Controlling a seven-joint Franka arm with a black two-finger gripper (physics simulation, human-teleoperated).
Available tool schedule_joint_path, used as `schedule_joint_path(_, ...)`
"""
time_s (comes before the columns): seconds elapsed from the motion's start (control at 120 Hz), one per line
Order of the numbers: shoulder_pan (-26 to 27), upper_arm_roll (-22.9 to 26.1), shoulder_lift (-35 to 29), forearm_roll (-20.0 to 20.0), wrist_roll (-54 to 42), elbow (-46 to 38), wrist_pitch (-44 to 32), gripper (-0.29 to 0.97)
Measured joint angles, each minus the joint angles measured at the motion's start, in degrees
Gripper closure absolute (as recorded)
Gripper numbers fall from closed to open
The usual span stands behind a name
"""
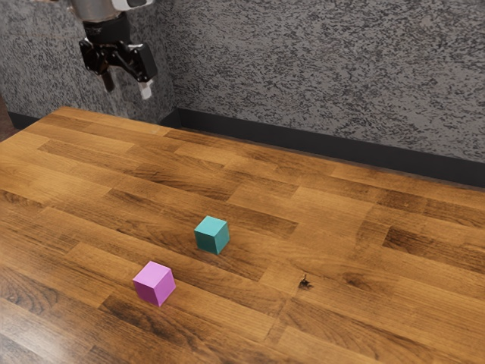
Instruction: Pick up the blue block with one arm, and put the blue block on the pink block with one arm
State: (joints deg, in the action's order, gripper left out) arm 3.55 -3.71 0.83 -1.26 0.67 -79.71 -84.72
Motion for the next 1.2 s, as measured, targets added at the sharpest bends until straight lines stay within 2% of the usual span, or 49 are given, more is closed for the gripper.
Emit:
schedule_joint_path(0.208, -0.9, -0.3, 0.1, -0.2, 0.6, 0.6, 2.3, 0.0)
schedule_joint_path(0.308, -2.2, 0.1, 0.0, -0.1, 0.8, 12.0, 5.2, 0.0)
schedule_joint_path(0.383, -4.5, 1.6, 0.1, 0.0, 0.9, 15.4, 7.0, 0.0)
schedule_joint_path(0.5, -5.3, 1.6, 2.1, -0.1, 1.2, 16.3, 8.2, 0.0)
schedule_joint_path(0.733, -3.1, 1.7, 2.3, -0.3, 1.4, 15.8, 9.4, 0.0)
schedule_joint_path(0.792, -2.8, 1.7, 0.8, -0.3, 1.5, 10.3, 8.8, 0.0)
schedule_joint_path(0.958, -3.3, 3.0, -7.6, 0.0, 1.7, -17.0, -1.3, 0.0)
schedule_joint_path(1.2, -3.3, 3.3, -15.1, 0.0, 1.7, -40.6, -19.0, 0.0)
